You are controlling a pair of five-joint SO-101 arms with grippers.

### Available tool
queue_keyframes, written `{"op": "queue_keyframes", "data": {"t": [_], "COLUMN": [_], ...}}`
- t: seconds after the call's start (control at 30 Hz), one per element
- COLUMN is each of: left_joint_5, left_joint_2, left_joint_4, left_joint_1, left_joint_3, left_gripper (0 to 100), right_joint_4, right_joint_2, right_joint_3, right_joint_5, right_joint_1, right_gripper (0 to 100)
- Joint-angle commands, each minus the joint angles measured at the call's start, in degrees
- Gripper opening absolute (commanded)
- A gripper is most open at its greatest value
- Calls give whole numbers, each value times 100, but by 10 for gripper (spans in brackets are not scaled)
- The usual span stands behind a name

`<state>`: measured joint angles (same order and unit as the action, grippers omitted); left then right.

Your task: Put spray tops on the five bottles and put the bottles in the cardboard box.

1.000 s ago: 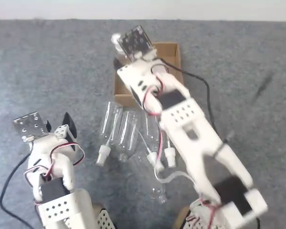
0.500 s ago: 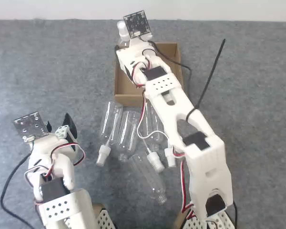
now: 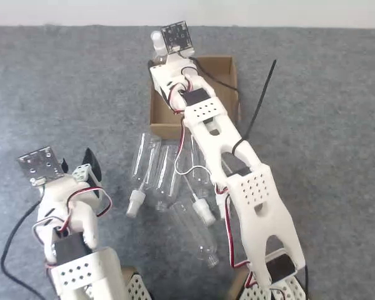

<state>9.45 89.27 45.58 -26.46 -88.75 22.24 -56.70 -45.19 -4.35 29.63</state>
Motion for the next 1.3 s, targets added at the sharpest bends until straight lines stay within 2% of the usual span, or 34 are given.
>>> {"op": "queue_keyframes", "data": {"t": [0.0,0.13,0.33,0.9,1.27], "left_joint_5": [-26,-26,-26,-26,-26], "left_joint_2": [97,97,97,97,97], "left_joint_4": [-158,-158,-158,-158,-158], "left_joint_1": [-18,-18,-18,-18,-18], "left_joint_3": [57,57,57,57,48], "left_gripper": [200,200,200,200,200], "right_joint_4": [-48,13,321,1508,3116], "right_joint_2": [154,145,180,233,268], "right_joint_3": [-448,-448,-448,-1301,-2268], "right_joint_5": [-26,-18,-35,-18,-18], "right_joint_1": [-127,-163,-101,-22,48], "right_gripper": [88,105,259,263,263]}}
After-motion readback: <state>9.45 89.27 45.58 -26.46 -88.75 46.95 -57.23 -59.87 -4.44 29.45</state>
